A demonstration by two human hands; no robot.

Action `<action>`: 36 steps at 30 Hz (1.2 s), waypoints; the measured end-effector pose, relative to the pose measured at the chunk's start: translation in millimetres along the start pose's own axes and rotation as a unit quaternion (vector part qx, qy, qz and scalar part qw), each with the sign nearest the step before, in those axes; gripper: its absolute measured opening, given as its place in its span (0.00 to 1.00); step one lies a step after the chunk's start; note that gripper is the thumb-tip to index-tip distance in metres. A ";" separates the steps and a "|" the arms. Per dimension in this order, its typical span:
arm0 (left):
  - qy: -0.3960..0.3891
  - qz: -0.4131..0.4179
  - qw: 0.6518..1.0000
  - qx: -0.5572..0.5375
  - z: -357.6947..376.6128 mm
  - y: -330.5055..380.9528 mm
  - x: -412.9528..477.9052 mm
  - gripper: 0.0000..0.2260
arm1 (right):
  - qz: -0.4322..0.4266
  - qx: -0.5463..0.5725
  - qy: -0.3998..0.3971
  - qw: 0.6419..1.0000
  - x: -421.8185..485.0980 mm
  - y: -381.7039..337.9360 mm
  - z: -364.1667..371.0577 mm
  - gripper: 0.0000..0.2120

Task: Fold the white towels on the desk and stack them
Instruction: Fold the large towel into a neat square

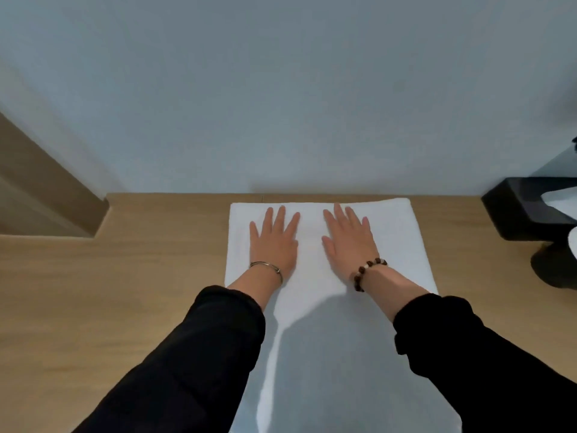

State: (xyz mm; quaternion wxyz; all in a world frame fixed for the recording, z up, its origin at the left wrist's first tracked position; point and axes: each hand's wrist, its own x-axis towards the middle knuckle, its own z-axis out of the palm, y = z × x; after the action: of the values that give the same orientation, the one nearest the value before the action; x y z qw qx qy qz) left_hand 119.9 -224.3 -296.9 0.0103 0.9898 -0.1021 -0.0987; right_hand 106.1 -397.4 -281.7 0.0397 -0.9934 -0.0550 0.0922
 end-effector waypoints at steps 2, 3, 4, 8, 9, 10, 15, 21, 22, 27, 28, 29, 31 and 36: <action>-0.001 -0.005 1.000 -0.014 13.9 -21.1 6.8 0.26 | -0.016 -0.035 -0.035 0.999 18.6 12.9 10.8 0.27; 0.004 -0.011 1.000 -0.023 18.8 -30.2 8.1 0.26 | -0.006 -0.031 -0.044 0.999 25.0 22.3 14.1 0.27; 0.008 -0.016 0.999 -0.027 21.9 -36.9 9.6 0.26 | 0.012 -0.018 -0.048 0.999 29.9 32.2 15.3 0.27; -0.001 -0.025 0.999 -0.028 19.5 -50.8 20.2 0.25 | 0.064 -0.013 -0.053 0.996 44.0 67.1 13.6 0.29; -0.006 -0.029 0.999 -0.025 16.3 -54.6 23.0 0.25 | 0.068 -0.016 -0.064 0.995 47.4 71.3 12.1 0.30; -0.007 -0.032 0.999 -0.018 12.7 -58.8 25.7 0.25 | 0.069 -0.014 -0.080 0.994 50.9 73.7 9.8 0.31; -0.021 0.005 1.000 0.008 -11.5 -74.0 55.7 0.23 | 0.023 -0.012 -0.186 0.982 78.2 85.9 -22.4 0.36; -0.225 0.107 0.968 -0.034 -49.2 -79.7 111.9 0.32 | -0.029 -0.078 -0.316 0.945 114.7 81.0 -55.2 0.38; -0.246 0.106 0.963 -0.038 -50.4 -77.9 114.5 0.32 | -0.019 -0.083 -0.324 0.942 117.2 78.6 -54.6 0.38; -0.255 0.069 0.964 -0.035 -53.0 -74.6 111.8 0.32 | 0.004 -0.115 -0.326 0.938 117.4 73.7 -58.3 0.25; -0.230 0.073 0.970 -0.024 -55.6 -74.7 108.3 0.29 | 0.005 -0.119 -0.307 0.944 114.1 73.5 -62.2 0.21; -0.196 0.075 0.978 -0.015 -59.7 -75.2 103.6 0.25 | 0.005 -0.120 -0.278 0.953 110.2 74.3 -66.7 0.18; -0.124 0.068 0.990 -0.002 -72.3 -76.5 92.6 0.18 | 0.001 -0.099 -0.202 0.974 99.9 77.1 -79.1 0.13; 0.076 0.051 0.995 0.030 -112.4 -75.5 65.9 0.12 | -0.020 -0.090 -0.017 0.996 73.9 68.5 -125.3 0.06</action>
State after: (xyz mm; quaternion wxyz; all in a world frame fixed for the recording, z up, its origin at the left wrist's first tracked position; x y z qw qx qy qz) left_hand 220.4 -163.9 -202.5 -0.0062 0.9879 -0.1538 -0.0195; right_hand 208.8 -465.2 -178.2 -0.0493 -0.9900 -0.0838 0.1026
